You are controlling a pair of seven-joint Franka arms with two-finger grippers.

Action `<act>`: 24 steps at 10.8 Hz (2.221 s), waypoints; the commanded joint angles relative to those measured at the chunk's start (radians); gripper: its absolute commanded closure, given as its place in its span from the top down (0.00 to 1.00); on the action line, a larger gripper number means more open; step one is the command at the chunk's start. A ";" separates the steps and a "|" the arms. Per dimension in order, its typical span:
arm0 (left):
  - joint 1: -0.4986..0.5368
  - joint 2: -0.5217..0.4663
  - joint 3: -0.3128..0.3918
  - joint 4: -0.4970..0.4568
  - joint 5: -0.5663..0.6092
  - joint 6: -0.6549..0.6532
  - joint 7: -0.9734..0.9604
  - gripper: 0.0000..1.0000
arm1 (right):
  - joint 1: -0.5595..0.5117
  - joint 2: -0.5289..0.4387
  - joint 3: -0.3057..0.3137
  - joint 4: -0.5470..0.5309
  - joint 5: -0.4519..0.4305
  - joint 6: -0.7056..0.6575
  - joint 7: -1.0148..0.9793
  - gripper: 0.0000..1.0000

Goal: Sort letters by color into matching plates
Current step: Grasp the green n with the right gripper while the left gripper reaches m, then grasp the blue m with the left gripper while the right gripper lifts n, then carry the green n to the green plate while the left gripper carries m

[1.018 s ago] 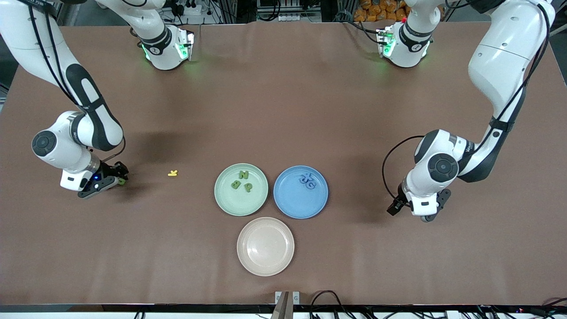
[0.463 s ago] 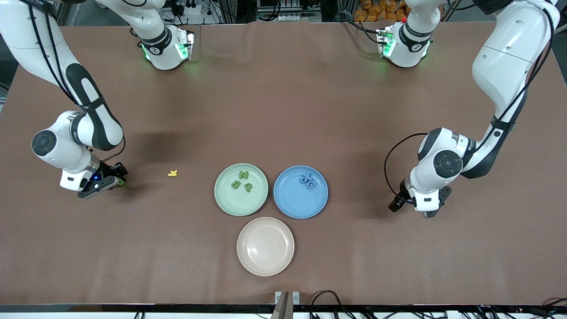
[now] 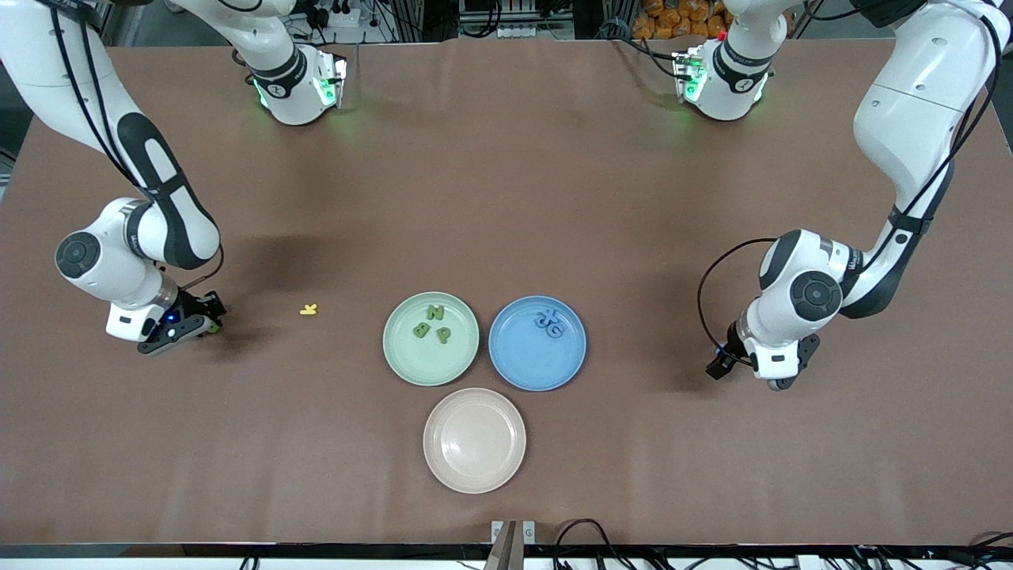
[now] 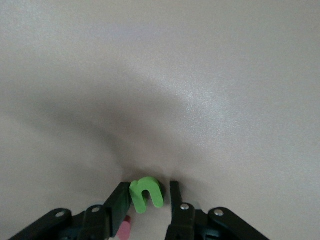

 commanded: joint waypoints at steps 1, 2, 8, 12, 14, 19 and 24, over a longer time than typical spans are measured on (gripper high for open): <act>0.005 -0.003 0.009 -0.015 0.021 0.013 0.018 1.00 | -0.003 0.007 0.012 -0.016 0.006 0.015 -0.011 0.35; 0.005 0.000 0.011 -0.015 0.025 0.013 0.018 1.00 | -0.001 0.007 0.012 -0.017 0.006 0.024 -0.009 0.33; -0.001 0.015 0.016 -0.008 0.025 0.027 0.018 1.00 | 0.005 0.007 0.012 -0.013 0.006 0.026 0.001 0.23; -0.001 0.020 0.025 -0.005 0.027 0.038 0.024 1.00 | 0.029 -0.023 0.013 0.007 0.008 -0.015 0.065 0.20; -0.001 0.020 0.026 -0.006 0.035 0.044 0.025 1.00 | 0.063 -0.046 0.013 0.039 0.008 -0.092 0.173 0.20; -0.006 0.026 0.026 -0.006 0.053 0.044 0.019 0.00 | 0.222 -0.055 0.019 0.064 0.173 -0.095 0.484 0.20; -0.014 0.021 0.025 -0.005 0.052 0.044 0.015 0.00 | 0.431 -0.045 0.019 0.122 0.208 -0.111 0.855 0.20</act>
